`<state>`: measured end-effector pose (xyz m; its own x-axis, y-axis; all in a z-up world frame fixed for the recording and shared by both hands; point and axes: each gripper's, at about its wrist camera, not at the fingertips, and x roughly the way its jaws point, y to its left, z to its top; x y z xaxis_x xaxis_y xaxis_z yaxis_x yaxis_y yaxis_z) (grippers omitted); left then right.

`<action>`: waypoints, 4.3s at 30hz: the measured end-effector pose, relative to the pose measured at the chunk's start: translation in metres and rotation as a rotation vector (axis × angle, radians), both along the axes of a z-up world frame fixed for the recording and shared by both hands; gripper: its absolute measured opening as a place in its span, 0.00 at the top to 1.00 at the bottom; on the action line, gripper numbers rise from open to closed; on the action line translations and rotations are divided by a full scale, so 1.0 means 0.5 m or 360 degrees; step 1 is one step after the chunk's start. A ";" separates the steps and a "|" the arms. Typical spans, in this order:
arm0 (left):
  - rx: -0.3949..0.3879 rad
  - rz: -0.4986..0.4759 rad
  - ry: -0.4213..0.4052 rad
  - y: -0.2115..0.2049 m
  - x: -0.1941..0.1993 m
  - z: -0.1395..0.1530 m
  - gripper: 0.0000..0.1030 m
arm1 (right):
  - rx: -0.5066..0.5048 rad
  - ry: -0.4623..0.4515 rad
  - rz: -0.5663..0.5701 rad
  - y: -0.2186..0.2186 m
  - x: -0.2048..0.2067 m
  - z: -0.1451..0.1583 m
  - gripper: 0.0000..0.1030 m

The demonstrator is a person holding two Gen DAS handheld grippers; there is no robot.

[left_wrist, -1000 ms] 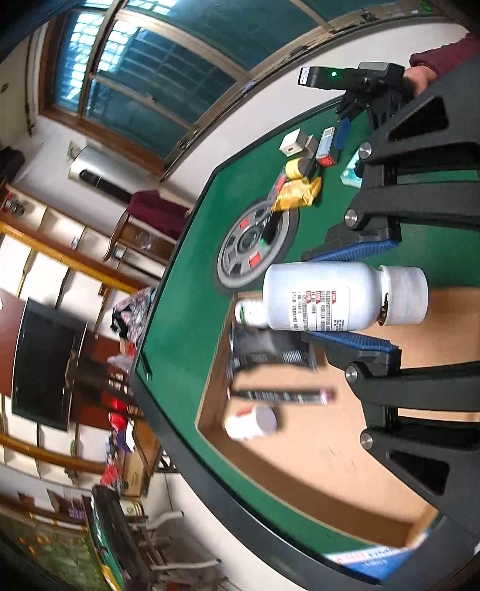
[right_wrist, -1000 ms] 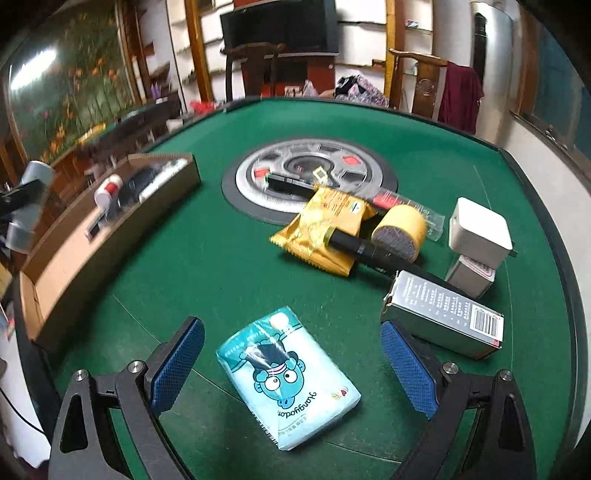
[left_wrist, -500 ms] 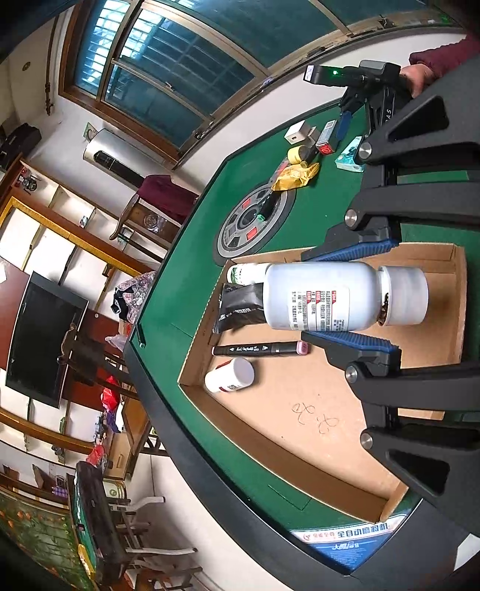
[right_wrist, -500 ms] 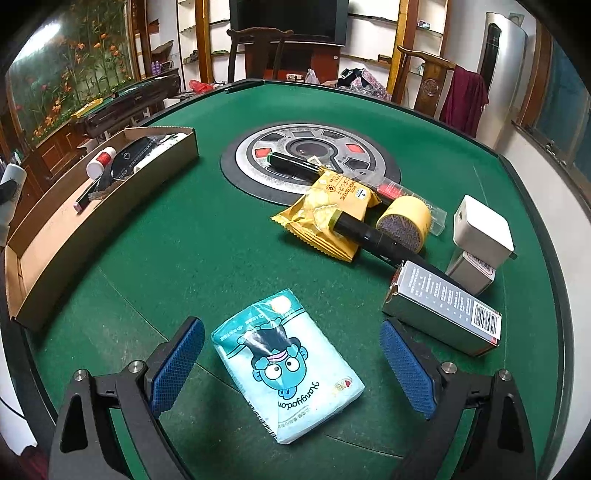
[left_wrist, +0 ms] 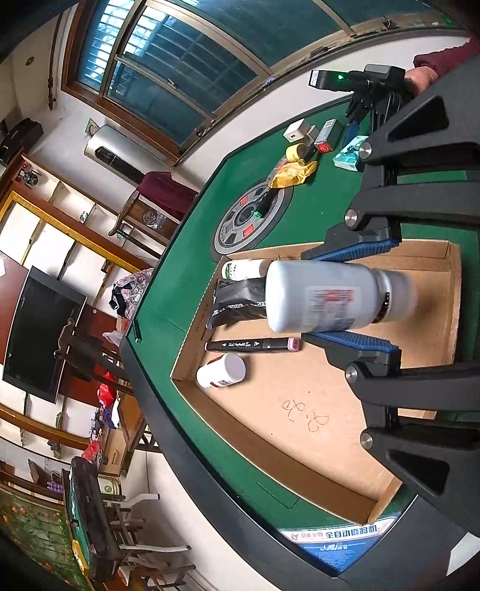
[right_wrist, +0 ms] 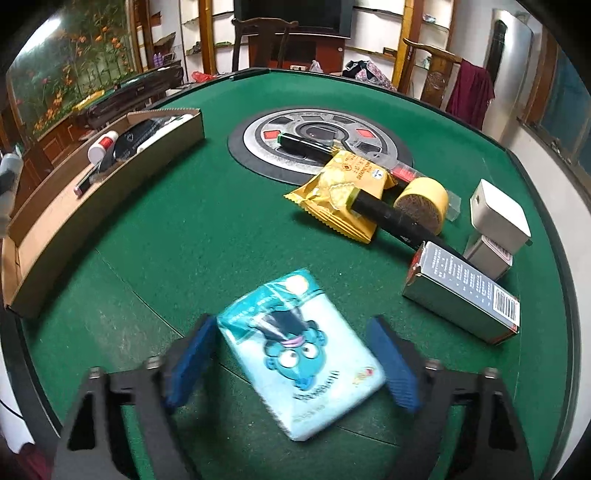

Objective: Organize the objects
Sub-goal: 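Carry the bottle toward the tray while the right gripper grasps the blue tissue pack, then place the bottle and the tissue pack into the tray with both grippers, then move the left gripper back to the table items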

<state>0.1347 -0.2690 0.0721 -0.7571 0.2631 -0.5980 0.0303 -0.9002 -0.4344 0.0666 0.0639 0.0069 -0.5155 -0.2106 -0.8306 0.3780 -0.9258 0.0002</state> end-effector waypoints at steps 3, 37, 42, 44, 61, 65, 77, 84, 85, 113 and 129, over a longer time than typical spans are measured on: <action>0.0018 0.0001 -0.0009 -0.004 0.002 -0.007 0.67 | 0.0002 0.0007 -0.0005 0.000 0.005 0.003 0.36; -0.0142 0.0034 -0.0101 -0.126 -0.049 -0.001 0.67 | -0.0567 -0.0127 0.0251 -0.259 -0.032 0.127 0.53; -0.0222 -0.0021 -0.0171 -0.129 -0.098 -0.008 0.67 | -0.0651 -0.0264 0.0309 -0.351 -0.067 0.110 0.52; -0.0229 -0.0044 -0.0217 -0.129 -0.127 -0.019 0.67 | -0.0680 -0.0333 0.0308 -0.384 -0.085 0.094 0.52; -0.0198 -0.0069 -0.0461 -0.117 -0.268 -0.093 0.64 | -0.0397 -0.0337 0.0279 -0.515 -0.112 0.020 0.52; -0.0104 -0.0031 -0.0393 -0.136 -0.245 -0.076 0.48 | -0.0361 -0.0333 0.0307 -0.531 -0.110 0.013 0.52; 0.0032 0.0218 -0.0153 -0.220 -0.122 0.008 0.19 | -0.0092 -0.0026 0.0374 -0.569 -0.064 0.036 0.37; 0.0030 0.0311 -0.0134 -0.226 -0.051 0.018 0.17 | -0.0029 0.0227 0.0379 -0.542 -0.004 0.093 0.19; 0.0013 0.0330 -0.0128 -0.220 -0.040 0.019 0.16 | -0.0023 0.0249 0.0378 -0.537 0.002 0.099 0.18; -0.0171 -0.0044 -0.0064 0.085 -0.001 0.077 0.15 | -0.0218 0.0413 -0.0059 -0.171 0.036 0.172 0.11; -0.0177 -0.0320 -0.0096 0.203 -0.016 0.052 0.15 | -0.1024 0.0037 -0.0778 0.335 -0.129 0.039 0.10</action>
<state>0.1266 -0.1673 0.0983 -0.6582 0.3347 -0.6744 -0.1314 -0.9331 -0.3349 0.0020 0.2316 0.0265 -0.6886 -0.3902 -0.6112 -0.0629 -0.8075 0.5865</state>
